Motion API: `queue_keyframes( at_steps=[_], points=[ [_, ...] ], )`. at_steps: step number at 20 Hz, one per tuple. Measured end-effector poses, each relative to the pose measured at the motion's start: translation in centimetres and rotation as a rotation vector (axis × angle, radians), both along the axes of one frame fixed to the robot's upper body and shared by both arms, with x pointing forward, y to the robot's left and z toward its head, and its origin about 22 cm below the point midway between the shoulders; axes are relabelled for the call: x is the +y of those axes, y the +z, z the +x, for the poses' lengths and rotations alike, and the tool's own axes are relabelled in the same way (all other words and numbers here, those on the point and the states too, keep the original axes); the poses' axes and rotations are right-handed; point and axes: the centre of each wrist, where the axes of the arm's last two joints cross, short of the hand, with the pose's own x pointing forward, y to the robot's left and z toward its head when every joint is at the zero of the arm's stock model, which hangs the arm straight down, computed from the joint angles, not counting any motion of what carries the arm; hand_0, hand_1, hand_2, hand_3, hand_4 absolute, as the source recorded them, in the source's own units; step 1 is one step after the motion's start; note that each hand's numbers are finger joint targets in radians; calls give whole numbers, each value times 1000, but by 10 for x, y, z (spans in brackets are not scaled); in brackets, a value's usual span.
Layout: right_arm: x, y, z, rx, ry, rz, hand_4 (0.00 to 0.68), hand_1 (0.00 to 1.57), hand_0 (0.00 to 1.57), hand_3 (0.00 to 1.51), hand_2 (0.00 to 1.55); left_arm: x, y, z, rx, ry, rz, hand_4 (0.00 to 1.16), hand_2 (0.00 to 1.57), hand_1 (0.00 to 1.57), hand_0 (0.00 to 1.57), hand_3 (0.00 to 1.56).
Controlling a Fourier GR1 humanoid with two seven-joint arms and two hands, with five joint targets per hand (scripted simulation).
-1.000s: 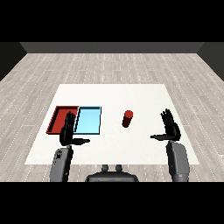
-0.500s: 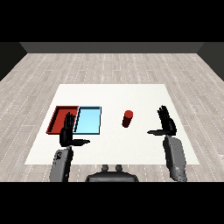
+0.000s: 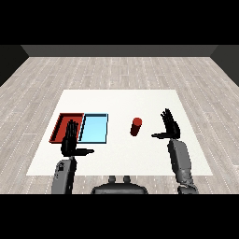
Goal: Pick the red can and put it in the red box
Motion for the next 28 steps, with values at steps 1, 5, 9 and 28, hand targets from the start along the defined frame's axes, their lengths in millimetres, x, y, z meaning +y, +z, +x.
queue_keyframes(
  at_steps=[1,5,9,28],
  points=[
    [4,2,1,9,5,13,0,0,0,0,0,0,4,3,0,0,1,0,0,0,0,0],
    [16,-18,1,35,20,60,0,0,0,0,0,0,1,5,-5,13,7,0,0,0,0,0],
    [29,-26,3,57,31,89,0,0,0,0,0,0,4,6,1,18,5,0,0,0,0,0],
    [78,-59,20,121,60,177,0,0,0,0,0,1,4,0,2,4,-13,0,0,0,0,0]
  ],
)
